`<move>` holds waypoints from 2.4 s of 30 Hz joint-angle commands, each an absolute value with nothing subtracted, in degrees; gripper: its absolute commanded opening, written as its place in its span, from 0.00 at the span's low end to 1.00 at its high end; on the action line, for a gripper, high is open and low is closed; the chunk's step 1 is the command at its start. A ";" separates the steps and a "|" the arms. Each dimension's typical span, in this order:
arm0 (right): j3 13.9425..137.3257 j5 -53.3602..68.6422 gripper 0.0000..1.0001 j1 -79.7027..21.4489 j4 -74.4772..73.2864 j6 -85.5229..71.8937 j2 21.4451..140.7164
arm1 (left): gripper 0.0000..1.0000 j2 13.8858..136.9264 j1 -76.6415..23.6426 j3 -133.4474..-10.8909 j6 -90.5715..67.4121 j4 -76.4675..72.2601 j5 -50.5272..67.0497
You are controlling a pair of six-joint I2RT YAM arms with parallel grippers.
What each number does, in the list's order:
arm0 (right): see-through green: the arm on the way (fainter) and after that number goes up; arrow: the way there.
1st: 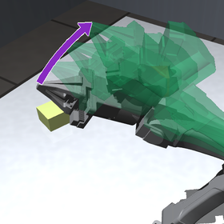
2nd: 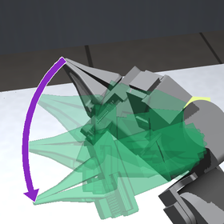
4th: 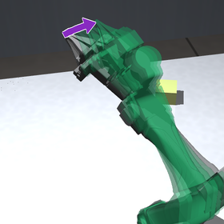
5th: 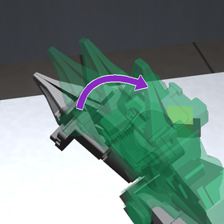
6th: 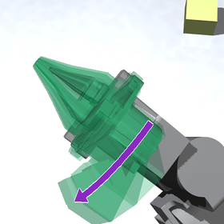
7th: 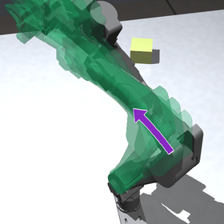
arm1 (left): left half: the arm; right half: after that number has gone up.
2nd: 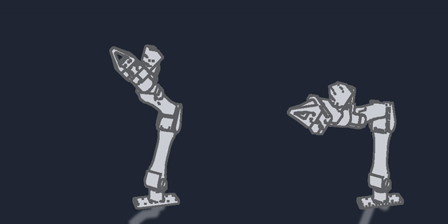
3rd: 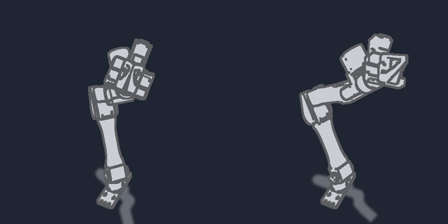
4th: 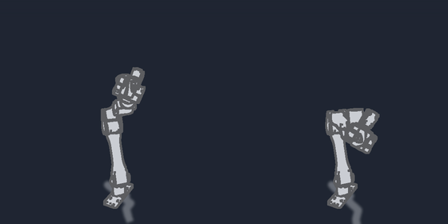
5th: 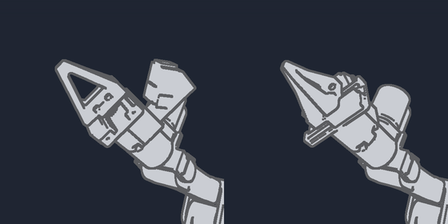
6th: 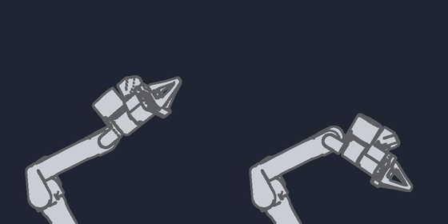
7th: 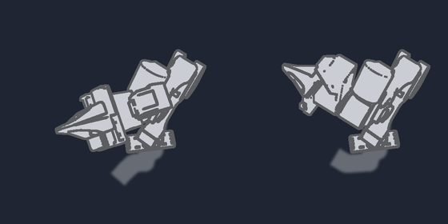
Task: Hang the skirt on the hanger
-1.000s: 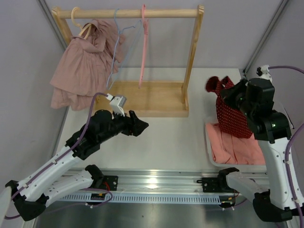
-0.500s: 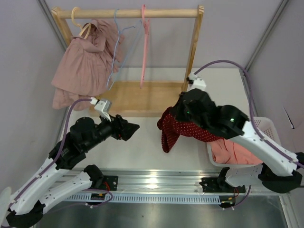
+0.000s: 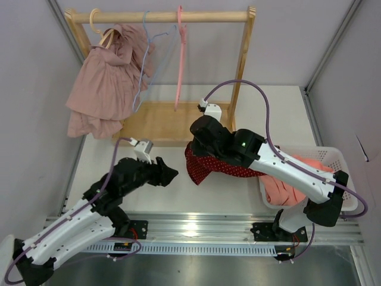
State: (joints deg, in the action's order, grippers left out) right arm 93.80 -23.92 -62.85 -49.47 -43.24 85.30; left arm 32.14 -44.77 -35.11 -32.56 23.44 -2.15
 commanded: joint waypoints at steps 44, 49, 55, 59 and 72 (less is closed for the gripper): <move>62.40 -11.16 0.67 -32.26 -36.56 -39.47 80.41 | 0.80 52.29 -45.35 -39.29 -34.98 19.25 -10.73; 62.32 -14.50 0.68 -30.94 -36.30 -39.29 85.33 | 0.80 52.56 -45.35 -39.02 -34.45 18.72 -8.79; 59.24 -14.15 0.71 -28.65 -33.40 -39.02 87.63 | 0.80 52.21 -45.35 -38.85 -33.84 19.51 -7.91; 57.13 -14.33 0.74 -27.95 -31.56 -39.11 88.24 | 0.80 52.56 -45.35 -37.97 -33.58 19.16 -7.73; 56.33 -11.69 0.19 -29.79 -28.39 -39.28 88.16 | 0.81 52.47 -42.90 -35.95 -34.02 18.98 -6.86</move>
